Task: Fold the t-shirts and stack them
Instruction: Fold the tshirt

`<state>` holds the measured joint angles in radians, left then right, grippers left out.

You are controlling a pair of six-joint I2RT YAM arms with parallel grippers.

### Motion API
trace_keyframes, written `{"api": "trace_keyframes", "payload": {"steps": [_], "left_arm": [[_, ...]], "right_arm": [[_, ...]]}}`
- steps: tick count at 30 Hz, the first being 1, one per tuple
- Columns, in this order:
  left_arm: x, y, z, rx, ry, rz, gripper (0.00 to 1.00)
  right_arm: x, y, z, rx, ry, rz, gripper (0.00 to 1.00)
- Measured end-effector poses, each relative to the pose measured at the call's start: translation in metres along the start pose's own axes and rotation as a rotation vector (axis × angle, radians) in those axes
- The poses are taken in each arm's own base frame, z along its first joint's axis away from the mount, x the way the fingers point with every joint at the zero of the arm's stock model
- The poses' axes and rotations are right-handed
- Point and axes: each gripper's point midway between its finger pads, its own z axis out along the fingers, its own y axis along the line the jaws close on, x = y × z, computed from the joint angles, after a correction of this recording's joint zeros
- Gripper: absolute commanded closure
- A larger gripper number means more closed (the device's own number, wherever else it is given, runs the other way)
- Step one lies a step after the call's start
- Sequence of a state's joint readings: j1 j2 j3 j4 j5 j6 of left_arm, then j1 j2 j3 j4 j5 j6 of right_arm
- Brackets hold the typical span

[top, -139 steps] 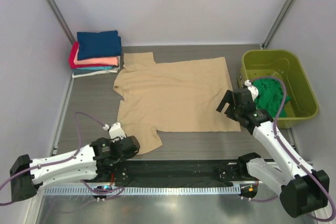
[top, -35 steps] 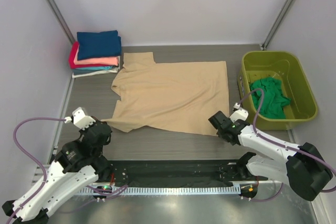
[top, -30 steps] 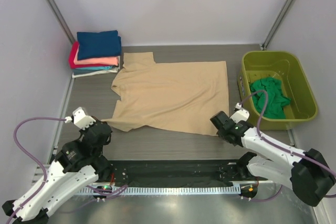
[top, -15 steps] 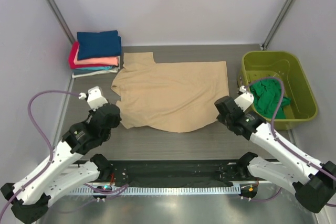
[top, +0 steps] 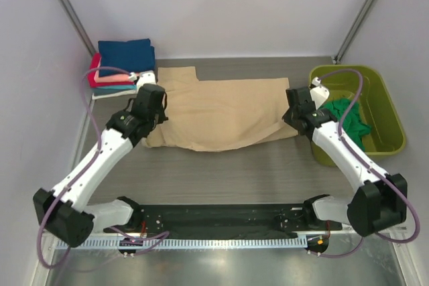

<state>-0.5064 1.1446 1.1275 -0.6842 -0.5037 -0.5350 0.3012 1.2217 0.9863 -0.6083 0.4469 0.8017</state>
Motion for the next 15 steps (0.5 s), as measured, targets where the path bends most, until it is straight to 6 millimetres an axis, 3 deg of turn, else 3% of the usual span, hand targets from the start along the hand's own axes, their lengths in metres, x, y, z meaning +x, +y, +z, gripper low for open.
{"api": "trace_keyframes", "payload": {"steps": [7,15], "left_arm": [[-0.001,-0.006,0.061,0.007,0.122,0.027,1.0],[-0.035,-0.021,0.135,0.034,0.202,0.013,1.0]], "right_arm": [[-0.007,0.005,0.037,0.042,0.049,-0.012,0.99],[-0.036,0.022,0.082,0.079,0.045,0.009,0.99]]}}
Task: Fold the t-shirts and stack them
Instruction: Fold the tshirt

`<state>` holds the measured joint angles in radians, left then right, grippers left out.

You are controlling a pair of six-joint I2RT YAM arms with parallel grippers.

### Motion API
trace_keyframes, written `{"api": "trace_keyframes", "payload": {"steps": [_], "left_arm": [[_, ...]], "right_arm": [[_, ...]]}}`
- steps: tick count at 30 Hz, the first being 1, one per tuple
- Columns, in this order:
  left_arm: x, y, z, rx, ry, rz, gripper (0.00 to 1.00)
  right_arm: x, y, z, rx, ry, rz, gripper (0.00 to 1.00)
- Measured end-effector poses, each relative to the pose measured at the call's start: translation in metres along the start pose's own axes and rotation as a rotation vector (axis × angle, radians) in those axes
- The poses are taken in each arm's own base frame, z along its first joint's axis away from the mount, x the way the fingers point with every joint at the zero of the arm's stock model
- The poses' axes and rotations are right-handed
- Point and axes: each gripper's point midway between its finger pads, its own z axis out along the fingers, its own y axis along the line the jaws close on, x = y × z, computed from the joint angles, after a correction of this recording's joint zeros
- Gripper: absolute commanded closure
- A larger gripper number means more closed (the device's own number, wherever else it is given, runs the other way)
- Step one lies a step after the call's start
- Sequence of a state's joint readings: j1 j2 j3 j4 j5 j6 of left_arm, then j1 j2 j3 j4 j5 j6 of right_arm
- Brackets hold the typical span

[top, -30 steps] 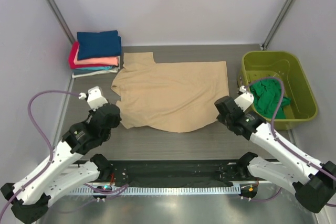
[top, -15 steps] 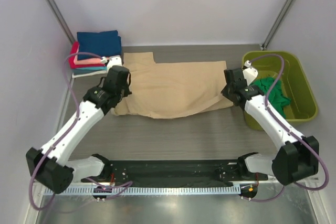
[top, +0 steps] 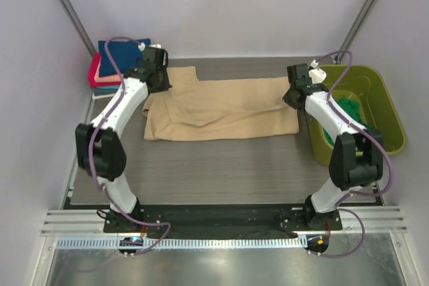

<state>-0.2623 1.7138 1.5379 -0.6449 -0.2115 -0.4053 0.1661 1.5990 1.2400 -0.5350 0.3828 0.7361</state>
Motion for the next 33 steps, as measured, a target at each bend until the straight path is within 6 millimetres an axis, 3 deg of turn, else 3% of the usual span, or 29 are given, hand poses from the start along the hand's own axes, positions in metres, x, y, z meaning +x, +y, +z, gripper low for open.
{"api": "trace_keyframes", "payload": {"steps": [2,3,4,5,6,7,8,9,11,13,16,18,21,24,29,33], "left_arm": [[-0.02,-0.01,0.021,0.011,0.012,0.011,0.99],[-0.032,-0.016,0.032,0.017,0.011,0.014,0.93],[-0.042,-0.022,0.045,0.021,0.016,0.022,0.74],[-0.046,-0.026,0.054,0.021,0.03,0.039,0.64],[-0.048,-0.029,0.06,0.02,0.049,0.043,0.56],[-0.051,-0.033,0.066,0.023,0.06,0.045,0.44],[-0.047,-0.033,0.069,0.021,0.078,0.051,0.4],[-0.04,-0.03,0.067,0.013,0.104,0.051,0.34],[-0.025,-0.022,0.057,-0.006,0.134,0.042,0.33],[-0.003,-0.006,0.034,-0.035,0.155,0.025,0.33],[0.024,0.018,-0.016,-0.058,0.129,-0.029,0.33],[0.039,0.031,-0.051,-0.045,0.057,-0.093,0.32],[0.062,0.046,-0.082,-0.01,-0.052,-0.198,0.32],[0.104,0.062,-0.076,-0.012,-0.074,-0.3,0.33],[0.174,0.089,-0.046,-0.076,0.0,-0.44,0.31],[0.185,0.099,-0.042,-0.077,-0.046,-0.56,0.31]], "right_arm": [[-0.004,0.005,0.011,0.01,0.005,0.002,0.96],[-0.005,0.008,0.018,0.017,0.01,0.001,0.86],[-0.006,0.011,0.025,0.02,0.015,0.002,0.76],[-0.006,0.013,0.03,0.022,0.022,-0.001,0.49],[-0.006,0.018,0.035,0.022,0.031,-0.005,0.36],[-0.007,0.02,0.038,0.019,0.037,-0.02,0.28],[-0.008,0.023,0.04,0.012,0.041,-0.025,0.17],[-0.008,0.024,0.04,0.008,0.046,-0.029,0.14],[-0.009,0.024,0.035,-0.002,0.047,-0.046,0.12],[-0.013,0.026,0.027,-0.02,0.043,-0.051,0.12],[-0.013,0.021,0.006,-0.067,0.031,-0.052,0.12],[-0.006,0.012,-0.014,-0.114,0.025,-0.048,0.13],[0.019,-0.007,-0.037,-0.183,0.042,-0.044,0.14],[0.054,-0.028,-0.04,-0.208,0.092,-0.053,0.14],[0.101,-0.049,-0.03,-0.197,0.191,-0.095,0.15],[0.114,-0.06,-0.026,-0.178,0.215,-0.104,0.15]]}}
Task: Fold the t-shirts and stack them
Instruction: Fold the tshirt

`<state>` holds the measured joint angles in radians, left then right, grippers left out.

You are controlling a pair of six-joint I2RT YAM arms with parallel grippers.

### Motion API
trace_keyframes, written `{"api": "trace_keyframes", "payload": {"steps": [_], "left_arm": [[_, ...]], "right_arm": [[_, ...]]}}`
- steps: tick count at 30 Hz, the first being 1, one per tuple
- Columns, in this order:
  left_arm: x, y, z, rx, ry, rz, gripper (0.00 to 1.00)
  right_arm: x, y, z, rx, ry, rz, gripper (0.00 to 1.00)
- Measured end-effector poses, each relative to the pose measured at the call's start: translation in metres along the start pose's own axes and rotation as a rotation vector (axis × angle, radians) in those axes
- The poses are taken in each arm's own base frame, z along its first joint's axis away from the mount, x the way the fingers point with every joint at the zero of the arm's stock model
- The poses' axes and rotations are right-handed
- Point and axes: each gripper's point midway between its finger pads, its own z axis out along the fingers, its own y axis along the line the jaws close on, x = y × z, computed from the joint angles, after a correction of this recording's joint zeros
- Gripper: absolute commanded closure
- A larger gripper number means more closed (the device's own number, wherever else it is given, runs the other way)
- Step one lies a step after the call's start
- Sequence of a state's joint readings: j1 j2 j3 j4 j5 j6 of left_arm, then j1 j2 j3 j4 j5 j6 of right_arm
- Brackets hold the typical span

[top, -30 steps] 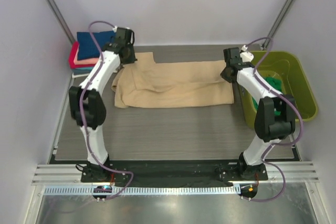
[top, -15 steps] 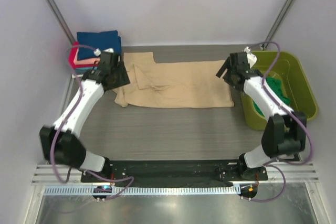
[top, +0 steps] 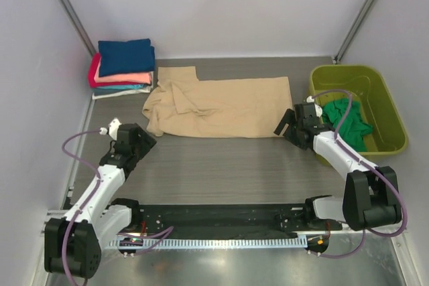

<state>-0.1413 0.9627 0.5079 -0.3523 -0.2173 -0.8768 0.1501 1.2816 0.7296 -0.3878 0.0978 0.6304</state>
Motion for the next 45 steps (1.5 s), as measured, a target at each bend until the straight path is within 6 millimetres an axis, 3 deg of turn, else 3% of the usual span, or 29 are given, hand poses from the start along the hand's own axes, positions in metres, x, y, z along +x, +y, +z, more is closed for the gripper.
{"api": "trace_keyframes", "payload": {"steps": [7,23,34,38,41,45], "left_arm": [[-0.001,0.001,0.011,0.062,-0.073,-0.207,0.32],[-0.002,-0.012,0.048,0.113,-0.103,-0.3,0.38],[-0.011,-0.036,0.091,0.156,-0.123,-0.362,0.63],[-0.014,-0.04,0.096,0.159,-0.128,-0.361,0.87],[-0.019,-0.041,0.096,0.158,-0.141,-0.353,1.0],[-0.029,-0.042,0.088,0.151,-0.174,-0.33,1.0]], "right_arm": [[0.002,0.0,0.006,-0.016,-0.01,0.001,0.15],[0.01,-0.005,0.034,0.022,0.028,-0.035,0.15],[-0.003,-0.002,0.05,0.045,-0.001,-0.032,0.22],[-0.006,-0.003,0.054,0.057,-0.012,-0.029,0.38],[-0.009,-0.005,0.058,0.07,-0.019,-0.022,0.62],[-0.011,-0.009,0.061,0.086,-0.028,-0.012,0.8]]}}
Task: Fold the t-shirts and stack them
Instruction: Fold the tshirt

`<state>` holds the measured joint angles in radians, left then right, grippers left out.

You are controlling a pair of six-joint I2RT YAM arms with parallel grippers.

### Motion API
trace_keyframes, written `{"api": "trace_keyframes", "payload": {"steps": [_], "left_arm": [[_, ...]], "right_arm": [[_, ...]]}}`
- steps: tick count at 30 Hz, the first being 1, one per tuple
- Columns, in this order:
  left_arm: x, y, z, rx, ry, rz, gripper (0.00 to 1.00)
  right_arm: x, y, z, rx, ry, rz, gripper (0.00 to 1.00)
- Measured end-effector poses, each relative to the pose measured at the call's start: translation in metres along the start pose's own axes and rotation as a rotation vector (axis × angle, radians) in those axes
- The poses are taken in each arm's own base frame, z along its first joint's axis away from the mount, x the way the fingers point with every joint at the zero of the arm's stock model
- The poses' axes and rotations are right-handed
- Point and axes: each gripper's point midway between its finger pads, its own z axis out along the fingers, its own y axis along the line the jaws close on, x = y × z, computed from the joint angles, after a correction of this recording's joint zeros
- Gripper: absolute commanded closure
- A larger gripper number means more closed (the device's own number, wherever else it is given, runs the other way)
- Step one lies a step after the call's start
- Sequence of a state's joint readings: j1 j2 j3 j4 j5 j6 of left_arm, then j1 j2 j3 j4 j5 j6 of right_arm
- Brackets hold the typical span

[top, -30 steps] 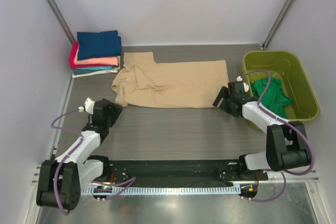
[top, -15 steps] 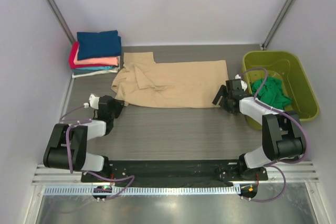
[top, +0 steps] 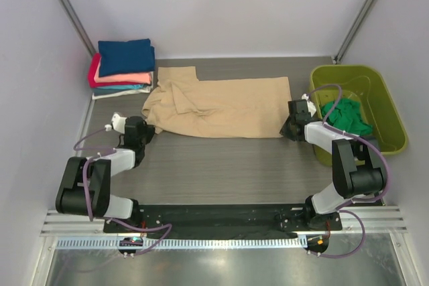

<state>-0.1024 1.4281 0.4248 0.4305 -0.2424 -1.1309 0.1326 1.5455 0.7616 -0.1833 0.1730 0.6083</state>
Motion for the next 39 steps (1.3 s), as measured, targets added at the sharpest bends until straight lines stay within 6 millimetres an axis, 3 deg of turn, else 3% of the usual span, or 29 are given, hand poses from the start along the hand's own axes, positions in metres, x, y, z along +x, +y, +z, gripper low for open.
{"api": "trace_keyframes", "payload": {"steps": [2,3,9,16,19,23,24,28,29,32,35,39], "left_arm": [[-0.01,-0.006,-0.004,0.009,-0.023,0.01,1.0],[-0.016,-0.009,-0.007,0.014,-0.037,0.014,1.0],[-0.063,-0.033,-0.024,0.04,-0.129,0.091,1.0],[-0.128,-0.066,-0.078,0.069,-0.312,0.195,0.99],[-0.132,-0.06,-0.09,0.045,-0.324,0.208,0.85],[-0.127,-0.032,-0.101,-0.053,-0.295,0.206,0.81],[-0.129,-0.025,-0.108,-0.071,-0.302,0.194,0.8],[-0.146,-0.009,-0.152,-0.084,-0.397,0.124,0.58],[-0.151,-0.009,-0.165,-0.066,-0.428,0.108,0.57],[-0.164,-0.016,-0.198,0.023,-0.509,0.06,0.54],[-0.16,-0.021,-0.2,0.053,-0.489,0.067,0.49],[-0.119,-0.024,-0.16,0.055,-0.27,0.157,0.49]], "right_arm": [[0.0,-0.002,0.001,0.007,-0.001,-0.001,0.89],[0.0,-0.002,0.002,0.008,-0.002,-0.001,0.99],[-0.001,-0.002,0.003,0.006,-0.005,0.003,0.99],[0.003,-0.003,-0.01,-0.004,0.006,0.019,0.99],[0.004,-0.003,-0.017,-0.016,0.008,0.026,0.99],[0.015,-0.012,-0.026,-0.018,0.01,0.026,0.99],[0.02,-0.015,-0.027,-0.016,0.015,0.025,0.99],[0.037,-0.026,-0.034,-0.02,0.036,0.022,0.98],[0.04,-0.028,-0.037,-0.027,0.037,0.023,0.7],[0.043,-0.029,-0.045,-0.047,0.031,0.02,0.31],[0.046,-0.031,-0.05,-0.049,0.041,0.017,0.27],[0.049,-0.032,-0.058,-0.052,0.054,0.016,0.27]]}}
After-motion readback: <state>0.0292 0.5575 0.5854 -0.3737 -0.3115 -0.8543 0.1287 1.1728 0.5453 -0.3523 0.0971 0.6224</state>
